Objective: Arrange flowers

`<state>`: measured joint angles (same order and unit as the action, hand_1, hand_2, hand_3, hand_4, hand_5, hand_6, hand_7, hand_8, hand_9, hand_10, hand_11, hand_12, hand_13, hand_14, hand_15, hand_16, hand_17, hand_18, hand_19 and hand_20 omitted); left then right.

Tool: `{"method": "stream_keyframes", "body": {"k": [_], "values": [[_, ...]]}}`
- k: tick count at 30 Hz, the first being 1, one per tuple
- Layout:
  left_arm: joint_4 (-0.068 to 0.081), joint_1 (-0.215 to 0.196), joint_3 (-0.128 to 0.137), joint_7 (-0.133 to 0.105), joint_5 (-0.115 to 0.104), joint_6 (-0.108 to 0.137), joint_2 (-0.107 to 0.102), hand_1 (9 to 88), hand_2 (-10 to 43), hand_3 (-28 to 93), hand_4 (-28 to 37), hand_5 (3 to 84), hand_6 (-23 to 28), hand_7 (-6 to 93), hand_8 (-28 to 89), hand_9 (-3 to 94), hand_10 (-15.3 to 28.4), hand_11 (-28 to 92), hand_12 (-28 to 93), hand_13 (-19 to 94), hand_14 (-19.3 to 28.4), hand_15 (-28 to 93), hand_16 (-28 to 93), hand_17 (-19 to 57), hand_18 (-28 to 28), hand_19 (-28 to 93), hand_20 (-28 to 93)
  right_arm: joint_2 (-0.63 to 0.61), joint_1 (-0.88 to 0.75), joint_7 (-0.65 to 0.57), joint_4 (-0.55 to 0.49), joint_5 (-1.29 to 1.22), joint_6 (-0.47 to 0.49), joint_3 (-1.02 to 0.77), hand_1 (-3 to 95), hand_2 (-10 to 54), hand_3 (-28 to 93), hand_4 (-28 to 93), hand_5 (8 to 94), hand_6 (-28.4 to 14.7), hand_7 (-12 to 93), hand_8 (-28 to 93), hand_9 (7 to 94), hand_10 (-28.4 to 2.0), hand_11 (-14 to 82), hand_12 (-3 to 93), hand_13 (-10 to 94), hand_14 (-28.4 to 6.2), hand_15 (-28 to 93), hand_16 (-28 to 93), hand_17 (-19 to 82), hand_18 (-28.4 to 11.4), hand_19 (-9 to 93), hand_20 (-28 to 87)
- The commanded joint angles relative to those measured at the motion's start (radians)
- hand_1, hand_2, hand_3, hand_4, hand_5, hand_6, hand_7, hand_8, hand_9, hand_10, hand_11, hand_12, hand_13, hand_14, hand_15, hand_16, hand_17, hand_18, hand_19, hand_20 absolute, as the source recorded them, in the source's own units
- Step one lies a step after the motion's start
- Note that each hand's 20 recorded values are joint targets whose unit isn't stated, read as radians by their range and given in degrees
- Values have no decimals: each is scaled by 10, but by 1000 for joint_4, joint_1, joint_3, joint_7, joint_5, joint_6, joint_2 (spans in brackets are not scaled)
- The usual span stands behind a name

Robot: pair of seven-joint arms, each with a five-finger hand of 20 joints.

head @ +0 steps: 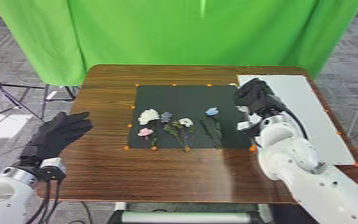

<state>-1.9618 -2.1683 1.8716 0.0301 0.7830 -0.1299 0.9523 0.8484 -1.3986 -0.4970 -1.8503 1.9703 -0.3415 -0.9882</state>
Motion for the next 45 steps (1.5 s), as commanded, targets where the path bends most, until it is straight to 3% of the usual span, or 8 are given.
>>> {"method": "stream_keyframes", "body": {"k": [1, 13, 23, 38, 45], "values": [[4, 0, -5, 7, 0, -14, 0, 226, -16, 618, -224, 446, 48, 102, -47, 427, 138, 191, 155, 316, 182, 127, 59, -3, 143, 83, 151, 18, -39, 17, -4, 68, -17, 49, 704, -95, 521, -127, 805, -1, 157, 85, 809, -121, 21, 292, 914, -5, 630, 305, 649, -123, 932, 577], [7, 2, -6, -1, 5, -19, 3, 230, -17, 621, -222, 468, 9, 120, -57, 427, 137, 190, 156, 316, 182, 128, 59, -3, 143, 83, 151, 29, -36, 54, 39, 148, -60, 103, 693, -95, 530, -135, 800, 7, 164, 79, 806, -117, 20, 291, 912, -7, 630, 307, 646, -125, 932, 578], [8, 3, -7, -1, 3, -21, 5, 231, -16, 620, -221, 465, 13, 116, -58, 427, 137, 190, 156, 315, 182, 127, 59, -3, 142, 81, 151, 35, -40, 58, 88, 182, -72, 111, 686, -95, 535, -140, 796, 11, 166, 70, 799, -110, 17, 290, 902, -12, 630, 309, 637, -127, 932, 575], [7, 4, -4, 3, 3, -27, 5, 230, -19, 622, -220, 461, 19, 112, -54, 426, 136, 189, 156, 315, 181, 125, 60, -3, 142, 81, 152, 24, -65, 65, 69, 150, -10, 83, 641, -95, 520, -114, 792, 9, 169, 57, 781, -111, 28, 265, 897, -19, 622, 306, 626, -137, 932, 555], [3, -9, 3, 7, 6, -31, 9, 229, -21, 623, -215, 460, 19, 113, -55, 426, 136, 188, 156, 314, 181, 125, 61, -4, 142, 81, 152, 24, -68, 70, 63, 125, 15, 78, 589, -95, 487, -83, 779, 3, 155, 61, 749, -118, 99, 189, 890, -23, 620, 305, 619, -142, 932, 551]]}}
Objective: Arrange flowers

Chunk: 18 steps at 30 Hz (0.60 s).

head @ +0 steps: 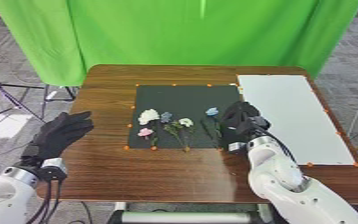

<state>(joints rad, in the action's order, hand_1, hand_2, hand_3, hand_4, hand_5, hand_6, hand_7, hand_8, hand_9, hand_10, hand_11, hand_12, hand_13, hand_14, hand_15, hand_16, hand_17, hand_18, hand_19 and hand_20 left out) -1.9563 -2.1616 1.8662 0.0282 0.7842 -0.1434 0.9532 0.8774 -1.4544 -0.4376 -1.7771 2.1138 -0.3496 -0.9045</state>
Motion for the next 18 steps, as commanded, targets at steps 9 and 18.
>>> {"method": "stream_keyframes", "body": {"k": [9, 18], "values": [[2, -2, 2, 10, 6, -20, 4, 237, -24, 621, -208, 457, 23, 110, -54, 424, 136, 187, 157, 314, 181, 124, 61, -4, 141, 79, 152, 8, 12, 1, 0, -31, 15, 10, 574, -95, 475, -80, 770, -2, 146, 64, 736, -121, 104, 172, 889, -27, 621, 303, 617, -145, 932, 549], [3, -2, 1, 8, 5, -20, 5, 239, -24, 620, -207, 456, 24, 109, -53, 424, 135, 187, 157, 313, 181, 123, 62, -4, 141, 78, 152, 23, 43, 3, 2, -52, 14, 21, 463, -95, 619, -150, 710, -9, 146, 12, 693, -134, 99, 166, 884, -26, 622, 302, 612, -147, 932, 553]]}}
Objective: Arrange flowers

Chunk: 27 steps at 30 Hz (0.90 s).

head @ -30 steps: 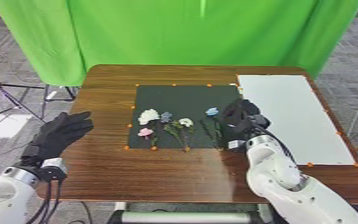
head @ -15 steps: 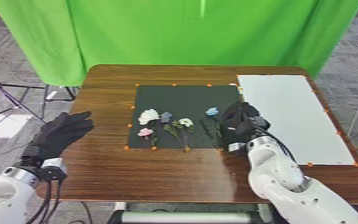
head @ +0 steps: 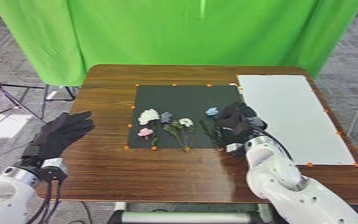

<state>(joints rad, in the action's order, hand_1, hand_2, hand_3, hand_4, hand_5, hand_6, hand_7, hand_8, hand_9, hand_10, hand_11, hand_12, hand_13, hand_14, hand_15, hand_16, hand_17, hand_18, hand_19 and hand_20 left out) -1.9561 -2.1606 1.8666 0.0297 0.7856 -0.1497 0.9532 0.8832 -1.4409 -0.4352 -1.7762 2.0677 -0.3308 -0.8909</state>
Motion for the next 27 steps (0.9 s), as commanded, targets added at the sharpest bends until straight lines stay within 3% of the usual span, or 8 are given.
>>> {"method": "stream_keyframes", "body": {"k": [1, 14, 15, 17, 20, 23, 24, 27], "values": [[3, -2, 0, 6, 4, -13, 4, 238, -24, 621, -206, 456, 24, 109, -53, 423, 135, 188, 157, 313, 180, 122, 62, -4, 141, 78, 152, 16, 33, -1, 1, -4, -6, 9, 456, -95, 625, -148, 709, -9, 144, 8, 692, -134, 98, 166, 883, -26, 622, 302, 611, -147, 932, 553], [6, -1, -10, -19, 3, 15, -11, 238, -25, 620, -206, 456, 23, 111, -53, 423, 135, 187, 157, 313, 181, 122, 62, -4, 142, 78, 152, -62, -79, 19, -137, -55, -47, -190, 414, -95, 647, -143, 698, -6, 150, -86, 682, -138, 97, 170, 867, -33, 626, 303, 594, -153, 932, 559], [3, -7, -20, -52, 6, 49, -16, 238, -25, 620, -207, 456, 23, 111, -53, 424, 135, 187, 157, 313, 181, 123, 62, -3, 141, 76, 151, -64, -102, 39, -157, -131, -55, -235, 403, -95, 648, -141, 694, -6, 152, -85, 678, -140, 97, 172, 857, -37, 623, 302, 580, -154, 932, 541], [-7, -12, -83, -200, 24, 216, -43, 240, -23, 619, -207, 469, 25, 116, -54, 437, 137, 196, 158, 325, 183, 129, 62, 6, 134, 71, 147, -56, -161, 136, -191, -359, -34, -352, 368, -89, 648, -135, 690, -5, 154, -84, 670, -142, 96, 177, 821, -55, 585, 293, 540, -154, 905, 487], [-22, -10, -122, -318, 47, 335, -61, 248, -14, 638, -213, 529, 5, 161, -72, 511, 141, 224, 148, 394, 187, 157, 37, 47, 119, 76, 148, 13, -258, 276, -216, -741, 161, -570, 317, -34, 641, -134, 673, -10, 148, -83, 648, -152, 90, 178, 720, -113, 471, 272, 420, -178, 767, 450], [-41, -17, -140, -394, 84, 435, -71, 253, -8, 653, -211, 571, 1, 182, -81, 557, 143, 237, 143, 429, 181, 157, 19, 74, 107, 75, 149, 135, -280, 357, -165, -1089, 453, -713, 259, -9, 641, -136, 649, -18, 129, -77, 609, -158, 83, 164, 595, -155, 259, 268, 315, -180, 496, 422], [-47, -15, -143, -412, 87, 459, -70, 255, -7, 656, -212, 582, 2, 187, -81, 567, 144, 242, 143, 431, 179, 155, 16, 78, 102, 71, 148, 174, -276, 395, -141, -1160, 497, -722, 206, 8, 636, -135, 600, -24, 100, -72, 558, -163, 73, 155, 486, -170, 158, 263, 251, -172, 295, 377], [-63, 1, -164, -454, 84, 499, -54, 259, -3, 668, -220, 593, 3, 188, -86, 583, 144, 243, 139, 434, 171, 146, 7, 91, 90, 52, 148, 288, -282, 544, -107, -1152, 511, -713, 125, 39, 630, -144, 476, -26, 48, -61, 440, -164, 49, 143, 324, -171, 75, 221, 178, -165, 121, 315]]}}
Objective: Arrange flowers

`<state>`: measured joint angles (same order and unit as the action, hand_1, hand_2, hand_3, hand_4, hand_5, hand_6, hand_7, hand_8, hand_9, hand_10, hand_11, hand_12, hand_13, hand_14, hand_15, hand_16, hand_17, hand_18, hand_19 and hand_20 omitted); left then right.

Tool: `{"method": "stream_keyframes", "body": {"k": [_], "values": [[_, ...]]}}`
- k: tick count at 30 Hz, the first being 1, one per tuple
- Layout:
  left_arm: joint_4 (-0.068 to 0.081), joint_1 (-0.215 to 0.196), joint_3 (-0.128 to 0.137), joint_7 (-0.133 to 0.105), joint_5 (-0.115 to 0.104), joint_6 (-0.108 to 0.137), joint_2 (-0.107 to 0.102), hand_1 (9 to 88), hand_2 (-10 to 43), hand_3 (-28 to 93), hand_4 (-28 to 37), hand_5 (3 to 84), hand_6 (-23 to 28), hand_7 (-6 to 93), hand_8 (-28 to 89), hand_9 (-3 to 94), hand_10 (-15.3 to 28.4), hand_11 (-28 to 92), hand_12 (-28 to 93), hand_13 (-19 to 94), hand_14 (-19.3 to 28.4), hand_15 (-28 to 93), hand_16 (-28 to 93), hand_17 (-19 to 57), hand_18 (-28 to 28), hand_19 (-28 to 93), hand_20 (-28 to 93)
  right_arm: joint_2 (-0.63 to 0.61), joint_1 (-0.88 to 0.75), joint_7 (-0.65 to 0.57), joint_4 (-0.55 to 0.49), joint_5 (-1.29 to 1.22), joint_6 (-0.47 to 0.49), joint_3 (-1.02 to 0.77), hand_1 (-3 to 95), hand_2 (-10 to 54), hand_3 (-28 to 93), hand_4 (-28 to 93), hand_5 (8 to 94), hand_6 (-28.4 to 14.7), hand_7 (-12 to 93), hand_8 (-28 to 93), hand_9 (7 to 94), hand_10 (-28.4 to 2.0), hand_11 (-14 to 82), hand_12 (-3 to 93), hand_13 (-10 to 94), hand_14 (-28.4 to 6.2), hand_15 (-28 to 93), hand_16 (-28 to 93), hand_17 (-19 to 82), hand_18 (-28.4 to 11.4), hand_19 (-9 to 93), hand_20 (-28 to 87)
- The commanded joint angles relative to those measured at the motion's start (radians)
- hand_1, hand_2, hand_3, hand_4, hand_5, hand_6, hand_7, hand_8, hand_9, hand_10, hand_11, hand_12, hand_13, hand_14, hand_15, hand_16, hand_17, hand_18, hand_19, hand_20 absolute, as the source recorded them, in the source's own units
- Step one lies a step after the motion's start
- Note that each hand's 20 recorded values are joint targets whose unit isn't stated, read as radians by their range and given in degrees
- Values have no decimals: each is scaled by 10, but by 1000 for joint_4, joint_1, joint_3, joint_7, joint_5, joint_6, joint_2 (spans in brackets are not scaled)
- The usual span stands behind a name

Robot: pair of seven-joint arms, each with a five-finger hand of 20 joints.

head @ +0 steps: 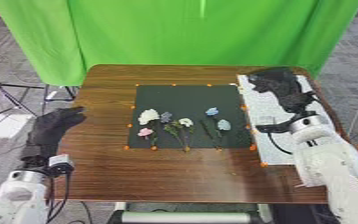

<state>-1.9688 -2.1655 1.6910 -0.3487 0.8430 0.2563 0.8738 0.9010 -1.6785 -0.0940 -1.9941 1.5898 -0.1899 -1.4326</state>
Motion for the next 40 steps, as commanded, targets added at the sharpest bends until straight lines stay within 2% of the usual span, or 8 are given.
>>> {"method": "stream_keyframes", "body": {"k": [1, 6, 18, 23, 24, 27, 37, 40], "values": [[-54, 10, 8, -75, 30, 86, 37, 260, 0, 673, -223, 591, 3, 188, -87, 584, 144, 243, 137, 427, 164, 137, 3, 93, 87, 47, 149, 306, -51, 243, 116, -627, 364, -172, 106, 49, 627, -148, 431, -24, 27, -57, 406, -162, 41, 139, 290, -166, 59, 208, 162, -159, 82, 296], [-48, 59, -31, -49, 47, 40, 66, 260, 27, 687, -238, 548, 8, 168, -89, 567, 140, 226, 128, 394, 150, 116, -6, 96, 75, 33, 150, 425, -83, 352, 117, -499, 361, -201, 69, 58, 635, -157, 373, -14, 6, -50, 354, -147, 28, 129, 224, -134, 24, 178, 121, -143, 21, 271], [23, 261, -134, -15, 123, -26, 182, 249, 23, 682, -240, 552, 15, 159, -81, 562, 142, 223, 129, 386, 153, 114, -7, 85, 78, 31, 151, 434, -163, 459, 56, -451, 294, -244, 53, 53, 681, -161, 402, -9, 25, -51, 377, -139, 39, 129, 238, -133, 33, 161, 129, -147, 19, 264], [82, 391, -208, 35, 77, -13, 287, 246, 19, 683, -238, 555, 15, 159, -80, 564, 142, 223, 130, 390, 156, 116, -4, 82, 81, 36, 152, 445, -188, 475, 52, -457, 242, -261, 57, 52, 691, -165, 412, -11, 32, -54, 386, -142, 40, 130, 245, -136, 43, 160, 135, -149, 22, 266], [102, 433, -231, 19, 59, -26, 292, 245, 18, 682, -237, 555, 15, 160, -79, 563, 142, 225, 131, 400, 163, 120, -1, 77, 90, 45, 155, 446, -186, 504, 55, -461, 224, -258, 58, 53, 693, -165, 423, -11, 37, -53, 395, -144, 44, 131, 252, -137, 46, 161, 141, -144, 22, 266], [107, 437, -236, 52, 103, -72, 299, 243, 16, 681, -231, 550, 17, 169, -76, 557, 143, 235, 144, 420, 175, 162, 15, 72, 111, 87, 168, 440, -213, 464, 54, -496, 244, -263, 61, 52, 712, -168, 478, -14, 59, -60, 439, -148, 53, 134, 278, -135, 60, 156, 159, -128, 12, 267], [88, 422, -221, 60, 79, -33, 283, 243, 15, 674, -223, 549, 19, 174, -76, 556, 143, 243, 145, 421, 176, 169, 13, 73, 112, 93, 163, 418, -183, 427, 37, -523, 221, -288, 76, 67, 703, -167, 513, -19, 72, -63, 476, -155, 60, 137, 322, -150, 93, 153, 179, -155, 16, 275], [89, 428, -223, 40, 117, -61, 272, 244, 14, 670, -222, 549, 20, 174, -76, 555, 143, 245, 145, 422, 178, 175, 14, 72, 113, 93, 162, 389, -201, 482, 19, -559, 124, -265, 81, 71, 698, -166, 523, -17, 81, -63, 486, -155, 64, 141, 343, -151, 106, 158, 190, -162, 31, 288]]}}
